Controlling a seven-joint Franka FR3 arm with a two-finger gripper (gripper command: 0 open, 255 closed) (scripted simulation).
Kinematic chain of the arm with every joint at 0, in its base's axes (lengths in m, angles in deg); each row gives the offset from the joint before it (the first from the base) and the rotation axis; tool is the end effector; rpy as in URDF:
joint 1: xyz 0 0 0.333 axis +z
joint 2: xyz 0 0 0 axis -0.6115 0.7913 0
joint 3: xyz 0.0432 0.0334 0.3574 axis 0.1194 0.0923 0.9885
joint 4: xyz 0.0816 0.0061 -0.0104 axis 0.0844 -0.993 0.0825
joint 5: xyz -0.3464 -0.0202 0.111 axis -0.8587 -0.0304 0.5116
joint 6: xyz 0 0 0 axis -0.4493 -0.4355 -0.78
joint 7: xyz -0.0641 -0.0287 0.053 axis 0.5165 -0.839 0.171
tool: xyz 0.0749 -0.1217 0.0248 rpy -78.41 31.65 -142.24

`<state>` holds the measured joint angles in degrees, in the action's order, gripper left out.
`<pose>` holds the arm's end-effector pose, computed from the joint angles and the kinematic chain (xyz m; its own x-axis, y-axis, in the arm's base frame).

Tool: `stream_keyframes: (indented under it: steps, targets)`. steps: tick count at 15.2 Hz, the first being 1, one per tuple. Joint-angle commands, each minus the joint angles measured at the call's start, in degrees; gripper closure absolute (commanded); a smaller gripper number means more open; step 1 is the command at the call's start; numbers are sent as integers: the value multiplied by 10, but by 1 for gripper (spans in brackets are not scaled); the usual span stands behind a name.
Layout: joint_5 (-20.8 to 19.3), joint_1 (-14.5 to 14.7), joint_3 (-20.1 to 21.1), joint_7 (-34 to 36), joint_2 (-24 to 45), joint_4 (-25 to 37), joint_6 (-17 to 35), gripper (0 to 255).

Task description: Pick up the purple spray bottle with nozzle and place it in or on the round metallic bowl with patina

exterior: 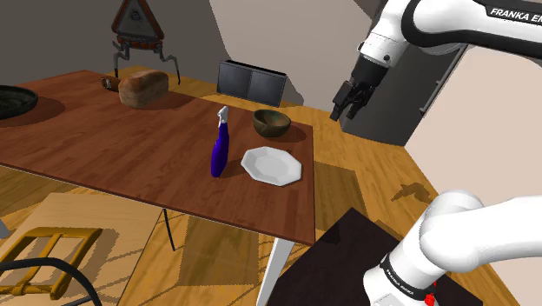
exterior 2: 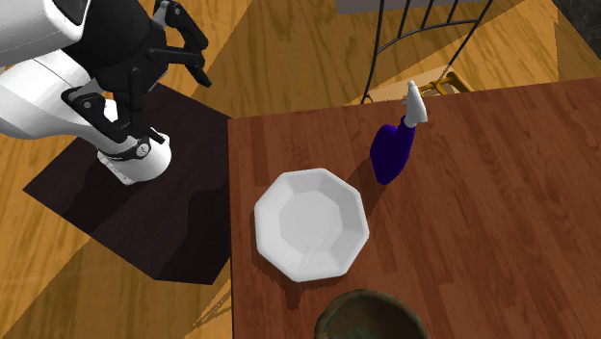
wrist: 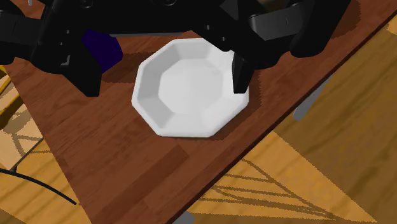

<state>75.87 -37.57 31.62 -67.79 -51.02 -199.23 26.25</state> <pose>0.2769 0.0025 0.6017 0.9920 -0.0655 0.1076 -0.0535 -0.9923 -0.1115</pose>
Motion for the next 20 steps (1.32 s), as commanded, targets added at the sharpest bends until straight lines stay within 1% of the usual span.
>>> stream_keyframes:
  steps: [1,7,12,16,18,20]
  targets:
    - [0,0,0,0,0,0,0,0]
    - [12,1,99,127,41,-19,89,0]
    - [0,-10,184,239,108,-3,156,0]
    - [-35,-28,251,339,181,31,200,0]
    - [-63,-40,285,393,223,54,216,0]
    - [-99,-52,319,452,270,83,227,0]
